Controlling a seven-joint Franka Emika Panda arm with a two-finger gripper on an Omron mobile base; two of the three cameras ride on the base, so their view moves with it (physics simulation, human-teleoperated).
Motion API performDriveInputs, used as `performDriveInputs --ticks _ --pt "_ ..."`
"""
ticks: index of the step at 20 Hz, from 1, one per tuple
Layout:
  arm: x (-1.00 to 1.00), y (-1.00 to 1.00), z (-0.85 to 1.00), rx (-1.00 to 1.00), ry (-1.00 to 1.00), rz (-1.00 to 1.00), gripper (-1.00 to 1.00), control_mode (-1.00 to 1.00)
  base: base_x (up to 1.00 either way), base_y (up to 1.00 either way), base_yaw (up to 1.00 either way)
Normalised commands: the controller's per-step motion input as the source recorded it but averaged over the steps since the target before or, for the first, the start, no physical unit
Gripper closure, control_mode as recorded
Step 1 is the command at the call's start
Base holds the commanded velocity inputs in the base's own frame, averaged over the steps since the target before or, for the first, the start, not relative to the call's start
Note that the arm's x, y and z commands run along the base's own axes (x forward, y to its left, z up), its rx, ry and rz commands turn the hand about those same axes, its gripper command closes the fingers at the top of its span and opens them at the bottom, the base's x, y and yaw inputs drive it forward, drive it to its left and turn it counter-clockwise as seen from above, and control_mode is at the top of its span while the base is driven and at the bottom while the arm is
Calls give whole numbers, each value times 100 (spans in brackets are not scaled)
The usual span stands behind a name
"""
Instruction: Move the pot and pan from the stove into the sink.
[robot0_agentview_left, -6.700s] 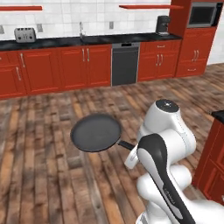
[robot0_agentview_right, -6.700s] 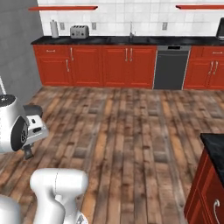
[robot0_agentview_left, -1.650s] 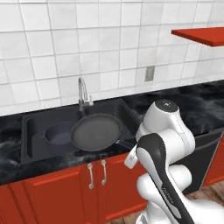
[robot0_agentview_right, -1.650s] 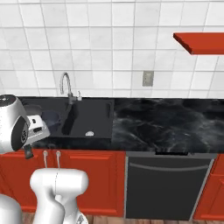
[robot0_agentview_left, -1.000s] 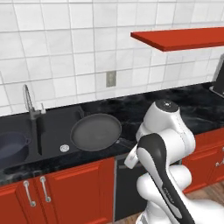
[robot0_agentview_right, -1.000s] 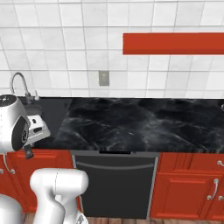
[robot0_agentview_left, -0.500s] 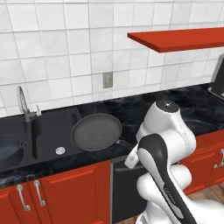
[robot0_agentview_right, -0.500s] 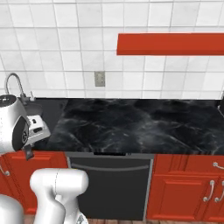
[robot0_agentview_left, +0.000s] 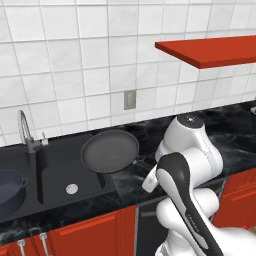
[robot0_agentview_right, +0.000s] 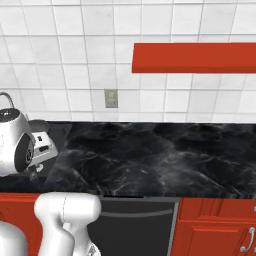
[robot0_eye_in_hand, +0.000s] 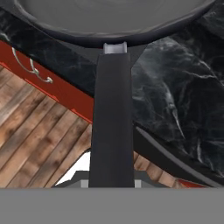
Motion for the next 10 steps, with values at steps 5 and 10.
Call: performDriveInputs --ticks 5,10 --pt "34 15 0 -2 3 -4 100 -100 0 0 0" --pt "46 39 -2 -9 6 -10 100 -100 0 0 0"
